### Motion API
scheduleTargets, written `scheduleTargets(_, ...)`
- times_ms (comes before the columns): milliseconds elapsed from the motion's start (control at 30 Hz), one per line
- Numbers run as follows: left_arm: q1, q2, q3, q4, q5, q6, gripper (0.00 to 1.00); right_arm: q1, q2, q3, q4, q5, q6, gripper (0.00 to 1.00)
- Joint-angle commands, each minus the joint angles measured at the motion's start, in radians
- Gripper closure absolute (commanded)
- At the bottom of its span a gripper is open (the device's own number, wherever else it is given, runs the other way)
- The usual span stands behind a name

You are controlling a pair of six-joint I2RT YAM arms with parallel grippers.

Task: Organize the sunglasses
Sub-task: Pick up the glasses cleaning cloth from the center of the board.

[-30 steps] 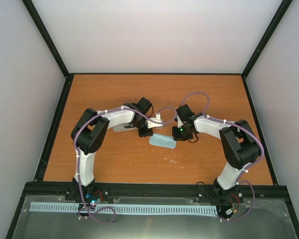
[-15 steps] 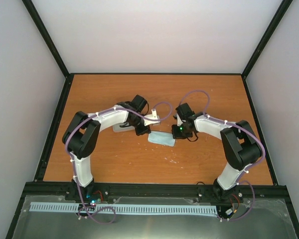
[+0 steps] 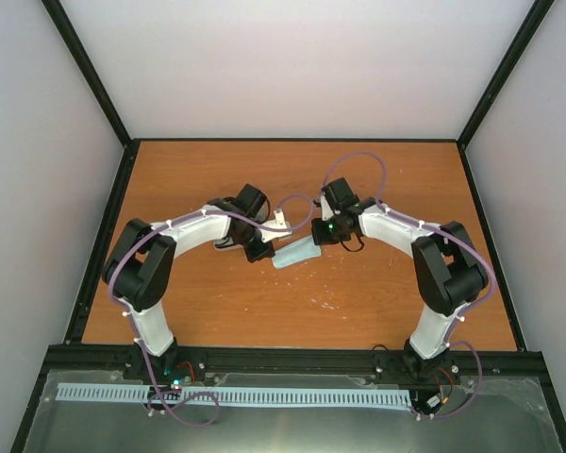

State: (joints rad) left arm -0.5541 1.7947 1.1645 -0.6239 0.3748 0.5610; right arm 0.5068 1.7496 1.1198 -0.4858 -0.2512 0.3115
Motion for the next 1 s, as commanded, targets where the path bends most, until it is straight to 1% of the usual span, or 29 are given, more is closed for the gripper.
scheduleTargets(0,0.028,-0.058,-0.032,0.023,-0.035,-0.036,0.99,0.026,0.059,0.071,-0.008,-0.020,-0.037,0.97)
scheduleTargets(400,0.087,-0.140,-0.110,0.072,-0.108,-0.063,0.99,0.070,0.164,0.197,-0.037,-0.041,-0.064,0.97)
scheduleTargets(967,0.197,-0.186,-0.139,0.081,-0.095,-0.024,0.99,0.105,0.312,0.404,-0.093,-0.072,-0.087,0.97)
